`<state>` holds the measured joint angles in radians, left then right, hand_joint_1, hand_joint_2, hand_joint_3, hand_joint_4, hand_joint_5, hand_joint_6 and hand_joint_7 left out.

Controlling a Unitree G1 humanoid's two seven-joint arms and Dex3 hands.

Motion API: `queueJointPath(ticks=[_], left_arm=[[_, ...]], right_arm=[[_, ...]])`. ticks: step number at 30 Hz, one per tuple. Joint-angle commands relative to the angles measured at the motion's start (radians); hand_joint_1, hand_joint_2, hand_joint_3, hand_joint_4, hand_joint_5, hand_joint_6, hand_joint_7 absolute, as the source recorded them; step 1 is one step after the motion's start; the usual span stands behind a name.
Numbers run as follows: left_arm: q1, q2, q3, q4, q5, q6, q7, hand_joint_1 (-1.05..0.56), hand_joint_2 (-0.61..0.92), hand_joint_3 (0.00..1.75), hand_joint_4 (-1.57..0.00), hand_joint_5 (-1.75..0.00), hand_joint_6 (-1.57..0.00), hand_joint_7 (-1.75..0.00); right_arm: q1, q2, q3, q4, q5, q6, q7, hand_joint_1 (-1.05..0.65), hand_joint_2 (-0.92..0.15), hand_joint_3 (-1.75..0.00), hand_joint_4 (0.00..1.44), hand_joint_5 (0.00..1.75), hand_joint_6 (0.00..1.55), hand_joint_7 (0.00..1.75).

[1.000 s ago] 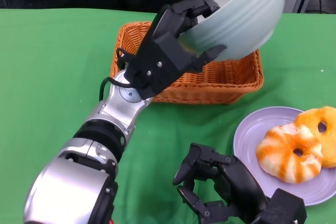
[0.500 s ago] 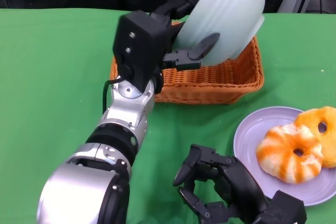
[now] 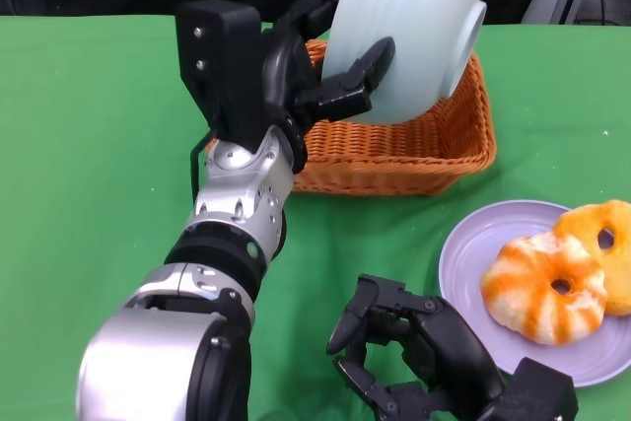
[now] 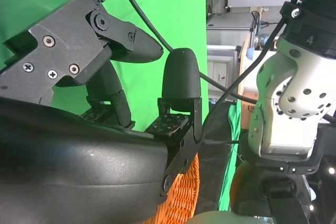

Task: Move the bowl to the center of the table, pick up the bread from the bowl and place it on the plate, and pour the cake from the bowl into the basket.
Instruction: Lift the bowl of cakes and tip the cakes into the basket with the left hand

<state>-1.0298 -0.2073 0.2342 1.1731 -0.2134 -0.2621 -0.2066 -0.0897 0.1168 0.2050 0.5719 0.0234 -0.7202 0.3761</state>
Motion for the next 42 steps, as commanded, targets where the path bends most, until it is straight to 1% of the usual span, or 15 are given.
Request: queueJointPath(ticks=[1,6,8,12,15,17,19,23,27,30,33,39,42], left_arm=[[-0.05,0.006,0.018,-0.026,-0.033,0.025,-0.037,-0.08,0.5,1.23,-0.82,-1.62,-0.77,-1.48],[-0.06,0.01,0.041,-0.029,-0.066,0.078,-0.081,-0.08,0.53,1.21,-0.85,-1.58,-0.82,-1.46],[-0.064,0.01,0.051,-0.033,-0.078,0.1,-0.09,-0.07,0.54,1.2,-0.86,-1.57,-0.84,-1.44],[-0.069,0.008,0.065,-0.05,-0.104,0.145,-0.098,-0.06,0.53,1.2,-0.89,-1.53,-0.88,-1.39],[-0.07,0.004,0.067,-0.069,-0.113,0.165,-0.098,-0.05,0.51,1.22,-0.86,-1.53,-0.85,-1.39],[-0.068,0.003,0.064,-0.079,-0.116,0.174,-0.095,-0.04,0.48,1.27,-0.85,-1.54,-0.84,-1.4],[-0.071,0.001,0.066,-0.092,-0.126,0.192,-0.094,-0.04,0.47,1.28,-0.85,-1.54,-0.83,-1.4],[-0.074,-0.004,0.068,-0.121,-0.141,0.228,-0.086,-0.06,0.59,1.17,-0.82,-1.59,-0.82,-1.45],[-0.073,-0.007,0.075,-0.142,-0.163,0.271,-0.085,-0.06,0.63,1.11,-0.81,-1.61,-0.81,-1.46],[-0.069,-0.011,0.078,-0.153,-0.18,0.297,-0.089,-0.06,0.6,1.14,-0.78,-1.6,-0.78,-1.48],[-0.068,-0.017,0.088,-0.161,-0.192,0.317,-0.083,-0.06,0.6,1.14,-0.78,-1.62,-0.78,-1.5],[-0.07,-0.021,0.113,-0.162,-0.228,0.362,-0.082,-0.08,0.63,1.12,-0.78,-1.69,-0.76,-1.55],[-0.072,-0.022,0.127,-0.162,-0.246,0.386,-0.077,-0.09,0.65,1.1,-0.78,-1.7,-0.76,-1.56]], right_arm=[[-0.011,0.001,-0.007,0.009,0.017,-0.013,0.002,-0.28,-0.5,-0.98,0.7,1.72,0.63,1.43],[-0.016,-0.004,-0.006,0.012,0.006,-0.019,-0.004,-0.3,-0.5,-0.97,0.7,1.72,0.63,1.43],[-0.017,-0.004,-0.006,0.015,0.008,-0.021,-0.002,-0.27,-0.5,-0.98,0.7,1.72,0.63,1.43],[-0.012,-0.006,-0.005,0.004,-0.003,-0.019,-0.012,-0.28,-0.49,-0.99,0.7,1.72,0.63,1.43],[-0.004,-0.004,-0.004,-0.002,-0.018,-0.042,-0.03,-0.27,-0.48,-1.0,0.71,1.71,0.64,1.44],[-0.004,-0.004,-0.003,0.001,-0.02,-0.055,-0.035,-0.25,-0.48,-1.01,0.72,1.7,0.64,1.44],[0.005,-0.006,0.004,-0.02,-0.008,-0.032,-0.024,-0.26,-0.48,-1.02,0.72,1.71,0.63,1.45],[0.025,-0.012,0.013,-0.063,0.023,-0.001,0.009,-0.26,-0.49,-1.01,0.7,1.72,0.62,1.45],[0.039,-0.017,0.015,-0.092,0.021,0.022,0.008,-0.28,-0.5,-0.99,0.7,1.73,0.62,1.44],[0.046,-0.019,0.017,-0.109,0.031,0.037,0.018,-0.26,-0.49,-1.0,0.7,1.73,0.63,1.45],[0.051,-0.022,0.017,-0.119,0.028,0.043,0.017,-0.29,-0.49,-1.01,0.7,1.72,0.63,1.44],[0.059,-0.03,0.02,-0.133,0.008,0.046,0.002,-0.28,-0.49,-1.02,0.71,1.71,0.63,1.42],[0.061,-0.031,0.021,-0.133,0.017,0.049,0.008,-0.28,-0.49,-1.02,0.71,1.71,0.63,1.42]])
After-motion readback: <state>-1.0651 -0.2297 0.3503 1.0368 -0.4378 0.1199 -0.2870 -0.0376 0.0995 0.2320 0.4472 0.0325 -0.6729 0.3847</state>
